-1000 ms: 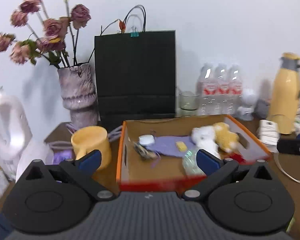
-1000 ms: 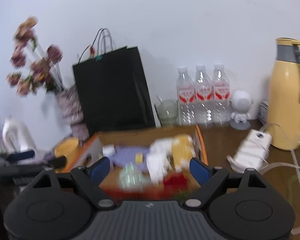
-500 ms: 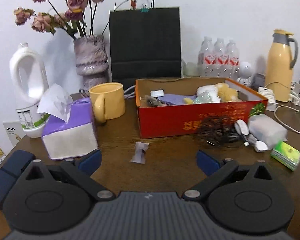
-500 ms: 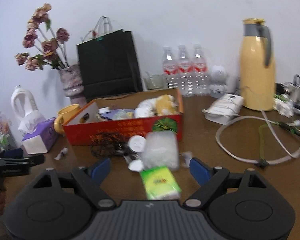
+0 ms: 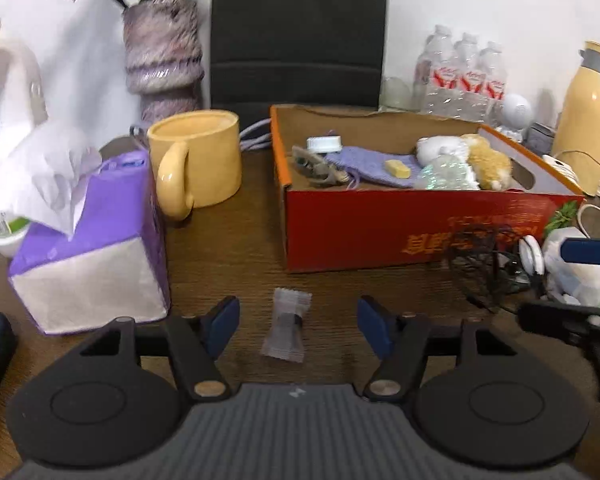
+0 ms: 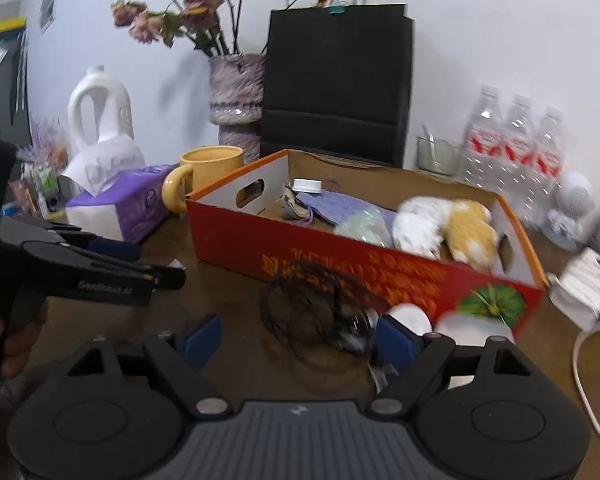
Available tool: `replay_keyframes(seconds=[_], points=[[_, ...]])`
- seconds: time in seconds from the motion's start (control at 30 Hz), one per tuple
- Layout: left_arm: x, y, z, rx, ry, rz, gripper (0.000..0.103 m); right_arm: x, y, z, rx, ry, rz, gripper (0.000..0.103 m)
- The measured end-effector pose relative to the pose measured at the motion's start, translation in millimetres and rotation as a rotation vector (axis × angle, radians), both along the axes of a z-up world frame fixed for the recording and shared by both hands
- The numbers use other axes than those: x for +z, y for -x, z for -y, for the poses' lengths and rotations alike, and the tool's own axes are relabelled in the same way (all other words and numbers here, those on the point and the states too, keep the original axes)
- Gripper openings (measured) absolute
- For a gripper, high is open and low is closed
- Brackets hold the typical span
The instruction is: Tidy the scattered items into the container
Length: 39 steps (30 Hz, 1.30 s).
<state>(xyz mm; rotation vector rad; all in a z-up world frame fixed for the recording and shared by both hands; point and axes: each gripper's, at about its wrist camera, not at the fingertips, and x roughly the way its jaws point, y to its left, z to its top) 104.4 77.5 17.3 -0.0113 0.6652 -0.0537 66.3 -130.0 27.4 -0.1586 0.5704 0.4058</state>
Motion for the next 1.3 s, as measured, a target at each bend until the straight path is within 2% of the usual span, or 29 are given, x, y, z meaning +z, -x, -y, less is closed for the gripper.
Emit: replay_keyframes(seconds=[0.07,0.13,0.17,0.23,0.27,0.33,0.37,0.4,0.43,0.47,0.6,0.8,0.97,1.17,1.3], points=[[-3.4,-4.1,-4.3,0.003,0.018,-0.020,0.059,-4.8,-14.6,-8.5,-0.003,0.021,-0.006,0.084],[-7.5,-7.2,-8.6,-0.010,0.035,-0.040,0.042,-9.2,-27.5,-16.9,0.004,0.039,-0.015,0.084],[-7.7,-7.3,-9.1,-0.010,0.029,-0.031,0.040,-11.5,-32.3,-20.1,0.003,0.039,-0.021,0.083],[-8.0,-7.8,-10.4,-0.013,0.026,-0.030,0.024,-17.4,-39.9,-26.1,-0.005,0.052,-0.039,0.076],[-8.1,-8.0,-11.3,-0.016,0.030,-0.030,0.020,-20.0,-42.0,-28.4,-0.009,0.061,-0.042,0.066],[-8.1,-8.9,-13.6,-0.016,0.046,-0.028,0.018,-24.0,-44.3,-30.8,-0.015,0.066,-0.043,0.051],[-7.9,-8.9,-14.1,-0.019,0.051,-0.027,0.018,-25.0,-45.3,-31.3,-0.021,0.066,-0.043,0.039],[-7.6,-8.2,-13.5,-0.022,0.051,-0.027,0.017,-25.7,-46.6,-31.5,-0.022,0.065,-0.051,0.030],[-6.9,-6.9,-12.5,-0.029,0.043,-0.026,0.015,-26.0,-47.4,-30.7,-0.015,0.049,-0.060,0.024],[-5.2,-5.2,-10.9,-0.037,0.033,-0.023,0.015,-25.5,-47.4,-28.8,-0.012,0.028,-0.075,0.013],[8.9,13.4,-7.3,-0.047,0.056,0.025,0.015,-8.3,-29.6,-21.0,-0.043,-0.010,-0.033,0.002],[41.1,55.8,0.9,-0.043,0.085,0.140,0.015,60.9,20.3,25.6,-0.095,-0.196,0.064,0.002],[65.0,89.9,11.9,-0.060,0.092,0.214,0.015,106.1,65.7,53.5,-0.109,-0.263,0.148,0.002],[77.3,131.8,24.9,-0.081,0.113,0.251,0.015,122.9,113.4,63.7,-0.104,-0.275,0.198,0.002],[67.6,152.7,33.0,-0.093,0.122,0.229,0.015,127.1,141.9,73.4,-0.111,-0.307,0.227,0.002]])
